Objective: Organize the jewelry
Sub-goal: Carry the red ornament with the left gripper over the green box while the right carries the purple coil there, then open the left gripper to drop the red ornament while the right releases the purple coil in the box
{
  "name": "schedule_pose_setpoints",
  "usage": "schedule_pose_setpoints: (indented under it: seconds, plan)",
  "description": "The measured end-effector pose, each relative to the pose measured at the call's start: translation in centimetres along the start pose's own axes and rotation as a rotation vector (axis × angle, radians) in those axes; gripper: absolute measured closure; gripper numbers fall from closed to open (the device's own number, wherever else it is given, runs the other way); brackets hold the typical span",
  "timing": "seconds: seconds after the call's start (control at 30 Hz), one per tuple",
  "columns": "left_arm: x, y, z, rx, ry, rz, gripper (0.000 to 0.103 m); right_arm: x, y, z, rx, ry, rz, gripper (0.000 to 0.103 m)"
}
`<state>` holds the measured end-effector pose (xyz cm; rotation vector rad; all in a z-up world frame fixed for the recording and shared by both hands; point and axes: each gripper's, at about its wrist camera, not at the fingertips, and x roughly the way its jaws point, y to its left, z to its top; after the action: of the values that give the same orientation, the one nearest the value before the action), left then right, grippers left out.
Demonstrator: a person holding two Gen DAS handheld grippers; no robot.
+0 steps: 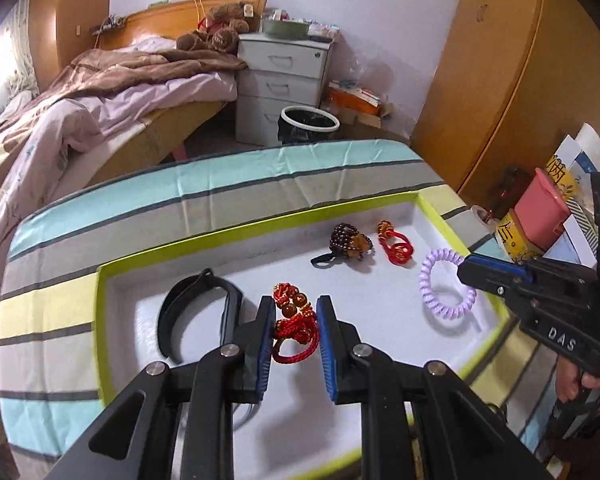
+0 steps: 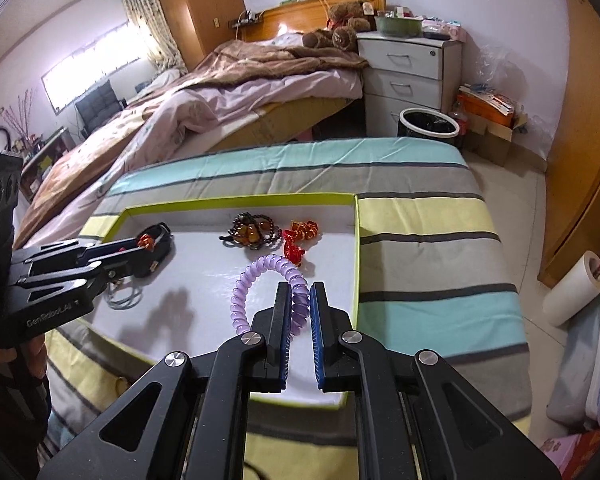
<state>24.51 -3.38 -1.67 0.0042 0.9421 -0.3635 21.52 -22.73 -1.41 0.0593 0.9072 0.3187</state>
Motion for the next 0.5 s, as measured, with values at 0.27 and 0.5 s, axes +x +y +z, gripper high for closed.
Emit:
schedule_pose_setpoints:
  seconds: [0.27, 0.5]
  plan:
    - [2.8, -0.5, 0.4, 0.025, 0.034, 0.033, 0.082, 2.1, 0.0, 0.3, -0.051, 0.048, -0.028, 0.094]
    - [3.6, -0.7, 0.2, 0.033, 0.052, 0.042, 0.082, 2.7, 0.1, 0.2, -0.082, 0.067, -0.043, 0.094]
